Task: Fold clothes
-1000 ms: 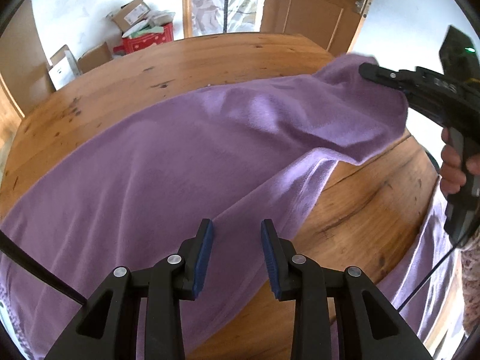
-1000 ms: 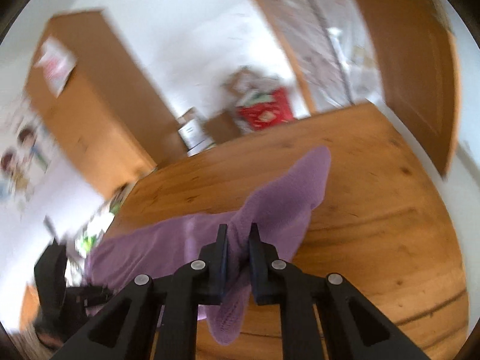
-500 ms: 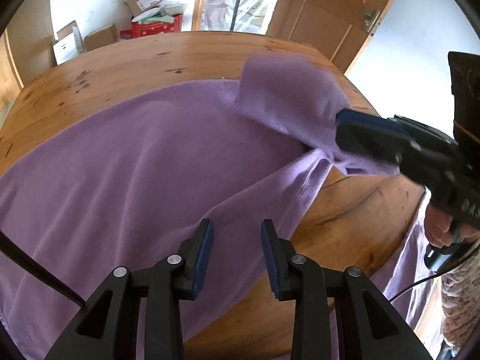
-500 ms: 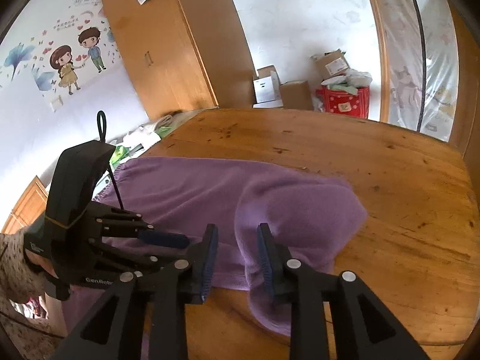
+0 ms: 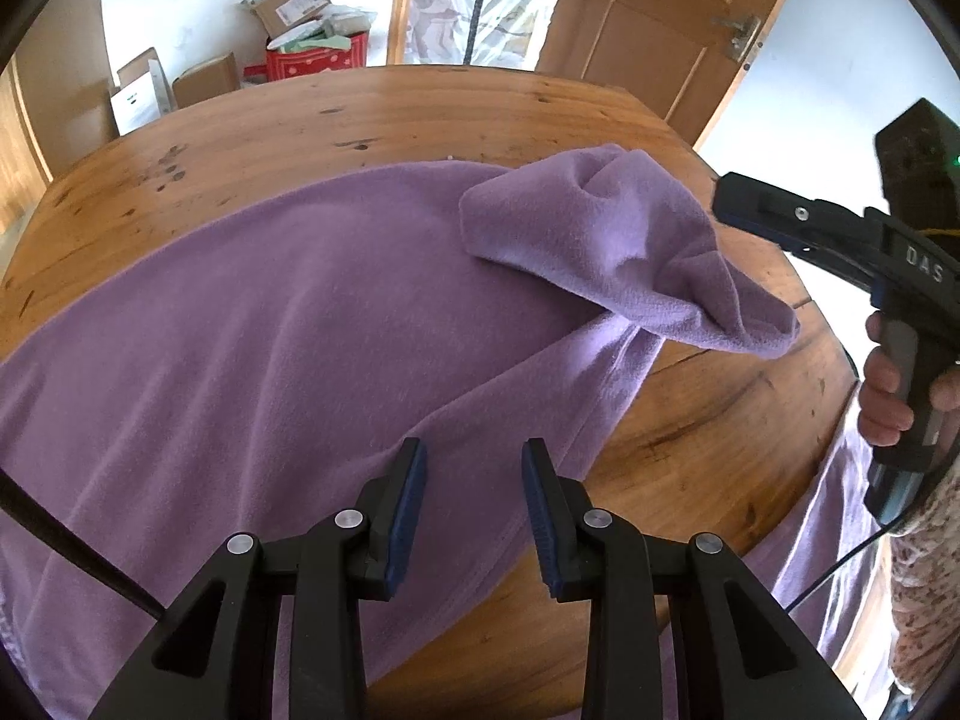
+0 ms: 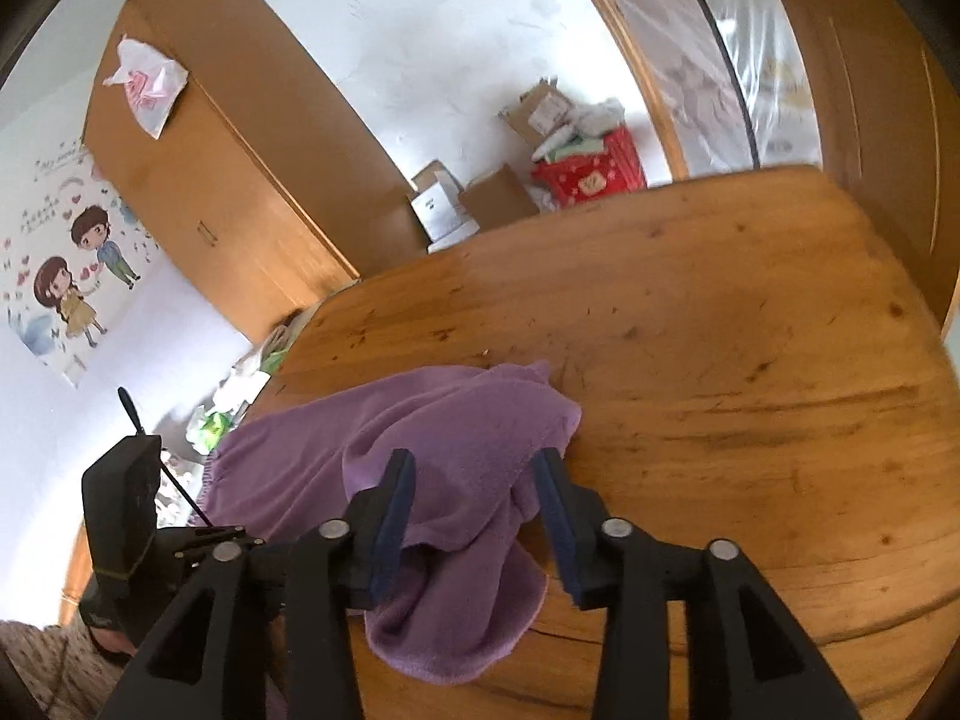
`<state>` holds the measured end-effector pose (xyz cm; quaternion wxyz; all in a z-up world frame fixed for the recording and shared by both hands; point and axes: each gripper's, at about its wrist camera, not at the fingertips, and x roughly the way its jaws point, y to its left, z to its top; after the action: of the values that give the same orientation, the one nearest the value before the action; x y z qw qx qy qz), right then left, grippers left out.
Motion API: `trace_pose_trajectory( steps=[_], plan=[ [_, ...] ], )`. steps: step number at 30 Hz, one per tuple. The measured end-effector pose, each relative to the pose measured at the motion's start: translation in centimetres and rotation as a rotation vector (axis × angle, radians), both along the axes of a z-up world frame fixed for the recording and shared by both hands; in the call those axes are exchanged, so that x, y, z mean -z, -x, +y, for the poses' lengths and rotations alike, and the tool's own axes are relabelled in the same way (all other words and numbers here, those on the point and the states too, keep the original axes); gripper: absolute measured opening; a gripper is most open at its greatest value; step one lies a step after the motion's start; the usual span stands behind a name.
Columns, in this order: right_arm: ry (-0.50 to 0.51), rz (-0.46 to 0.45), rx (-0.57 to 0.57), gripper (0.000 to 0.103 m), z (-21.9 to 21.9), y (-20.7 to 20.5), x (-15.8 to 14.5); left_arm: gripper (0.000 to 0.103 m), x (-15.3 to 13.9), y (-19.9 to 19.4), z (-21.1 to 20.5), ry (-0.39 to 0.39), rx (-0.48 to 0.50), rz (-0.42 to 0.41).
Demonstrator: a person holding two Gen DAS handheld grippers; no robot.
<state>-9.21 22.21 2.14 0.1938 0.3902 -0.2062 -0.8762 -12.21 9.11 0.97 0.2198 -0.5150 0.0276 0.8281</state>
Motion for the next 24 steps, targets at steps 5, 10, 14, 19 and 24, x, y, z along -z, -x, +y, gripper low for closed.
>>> trace_pose_trajectory(
  steps=[5,10,14,19,24],
  plan=[
    [0.055,-0.054,0.001,0.045,0.0,1.8,1.2,0.034,-0.2,-0.6,0.3,0.04,0.018,0.019],
    [0.105,-0.066,0.026,0.045,0.4,2.6,1.7,0.034,-0.3,-0.4,0.4,0.042,0.019,0.019],
    [0.146,-0.069,0.045,0.039,0.8,2.9,2.0,0.034,-0.5,-0.8,0.6,0.06,0.038,0.035],
    [0.155,-0.031,0.038,0.018,1.0,2.6,1.5,0.034,-0.6,-1.1,1.3,0.094,0.058,0.062],
    [0.127,0.027,0.126,0.009,2.2,1.8,0.6,0.034,-0.9,-1.8,2.9,0.146,0.117,0.114]
  ],
)
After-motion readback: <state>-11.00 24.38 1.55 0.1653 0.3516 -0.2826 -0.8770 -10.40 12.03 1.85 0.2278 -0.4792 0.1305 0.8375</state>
